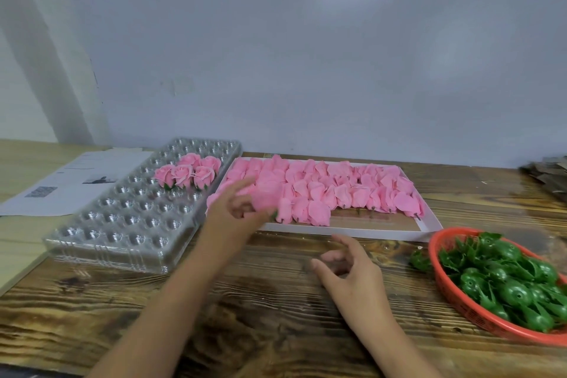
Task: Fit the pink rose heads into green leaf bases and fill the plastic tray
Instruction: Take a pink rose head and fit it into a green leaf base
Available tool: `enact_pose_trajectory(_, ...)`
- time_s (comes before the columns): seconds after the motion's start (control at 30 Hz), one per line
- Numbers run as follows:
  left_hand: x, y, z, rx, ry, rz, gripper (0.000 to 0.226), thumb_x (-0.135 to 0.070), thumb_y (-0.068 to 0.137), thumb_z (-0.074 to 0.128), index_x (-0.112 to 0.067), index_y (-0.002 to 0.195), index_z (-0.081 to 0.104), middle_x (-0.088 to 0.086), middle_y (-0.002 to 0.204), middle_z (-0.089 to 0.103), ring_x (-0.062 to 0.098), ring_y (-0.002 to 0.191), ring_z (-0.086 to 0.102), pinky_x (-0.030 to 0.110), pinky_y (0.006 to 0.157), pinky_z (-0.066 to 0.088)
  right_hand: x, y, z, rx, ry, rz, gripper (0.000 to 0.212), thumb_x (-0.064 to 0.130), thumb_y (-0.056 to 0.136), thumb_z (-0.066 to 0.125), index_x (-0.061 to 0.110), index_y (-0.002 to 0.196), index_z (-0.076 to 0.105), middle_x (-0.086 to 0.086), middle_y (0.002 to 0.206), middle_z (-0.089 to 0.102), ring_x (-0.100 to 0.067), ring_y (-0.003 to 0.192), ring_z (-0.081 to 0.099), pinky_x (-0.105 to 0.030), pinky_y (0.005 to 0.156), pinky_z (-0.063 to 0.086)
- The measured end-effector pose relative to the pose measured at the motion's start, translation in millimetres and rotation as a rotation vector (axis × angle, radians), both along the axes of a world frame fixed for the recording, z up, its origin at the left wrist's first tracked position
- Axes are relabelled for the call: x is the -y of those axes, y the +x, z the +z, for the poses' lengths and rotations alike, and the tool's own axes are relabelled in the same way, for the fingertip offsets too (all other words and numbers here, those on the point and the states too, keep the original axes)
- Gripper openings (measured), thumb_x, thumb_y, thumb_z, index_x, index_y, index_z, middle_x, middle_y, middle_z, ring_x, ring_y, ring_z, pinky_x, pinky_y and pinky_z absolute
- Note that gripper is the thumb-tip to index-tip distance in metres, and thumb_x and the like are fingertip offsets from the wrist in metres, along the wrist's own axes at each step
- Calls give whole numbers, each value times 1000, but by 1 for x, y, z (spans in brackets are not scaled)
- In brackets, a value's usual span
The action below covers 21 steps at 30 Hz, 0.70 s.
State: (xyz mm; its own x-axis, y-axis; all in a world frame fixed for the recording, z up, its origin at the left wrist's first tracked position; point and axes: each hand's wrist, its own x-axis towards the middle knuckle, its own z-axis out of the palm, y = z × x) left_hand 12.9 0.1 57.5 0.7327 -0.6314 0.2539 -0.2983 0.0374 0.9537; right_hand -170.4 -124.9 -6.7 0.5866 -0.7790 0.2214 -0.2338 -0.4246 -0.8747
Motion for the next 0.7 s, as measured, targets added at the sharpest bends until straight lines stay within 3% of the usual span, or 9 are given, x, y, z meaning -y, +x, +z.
enact_pose_trajectory(0.07, -16, 35, 14, -2, -34, 145, 63, -23, 73, 88, -39, 127, 59, -14, 81, 74, 1, 73, 67, 17, 66, 54, 0, -1, -1, -10, 10, 8, 53, 35, 81, 79, 38, 125, 50, 14, 85, 70, 4, 79, 65, -8, 67, 47)
enact_pose_trajectory(0.17, -40, 92, 25, 13, -78, 342, 56, -8, 82, 81, -27, 131, 60, -4, 92, 70, 7, 73, 63, 18, 56, 52, -1, -1, 0, -23, 1, 7, 53, 34, 84, 75, 37, 130, 48, 23, 89, 69, 4, 81, 65, -9, 66, 46)
enact_pose_trajectory(0.37, -65, 183, 23, -12, -118, 615, 58, -8, 84, 81, -14, 137, 57, 1, 94, 66, 9, 75, 60, 24, 70, 48, -1, -3, -2, -24, -13, 20, 48, 36, 89, 69, 37, 131, 46, 25, 93, 68, 5, 87, 63, -13, 72, 44)
enact_pose_trajectory(0.47, -67, 216, 12, -59, -58, 659, 63, -10, 82, 82, -16, 139, 55, 11, 112, 65, 24, 91, 63, 33, 82, 49, -3, -4, -2, -9, -33, 36, 44, 35, 90, 67, 44, 126, 44, 26, 95, 67, 1, 86, 64, -13, 70, 46)
enact_pose_trajectory(0.53, -64, 228, 2, -60, 21, 647, 64, -10, 82, 83, -16, 139, 54, 12, 115, 64, 27, 89, 62, 34, 76, 50, -3, -4, -2, -13, -47, 48, 42, 34, 90, 66, 52, 118, 40, 27, 96, 66, 1, 86, 64, -11, 70, 46)
enact_pose_trajectory(0.6, -60, 235, -9, -60, 83, 633, 66, -8, 82, 82, -14, 141, 53, 15, 116, 63, 24, 75, 61, 31, 62, 49, -4, -4, -2, -21, -53, 56, 43, 32, 90, 67, 54, 115, 39, 27, 95, 66, 1, 87, 63, -10, 71, 46)
enact_pose_trajectory(0.7, -55, 241, -20, -59, 117, 633, 63, -8, 86, 79, -11, 142, 51, 22, 123, 65, 31, 77, 63, 32, 61, 50, -4, -3, -2, -27, -60, 58, 44, 27, 90, 68, 53, 113, 42, 28, 94, 66, 2, 86, 63, -9, 70, 45)
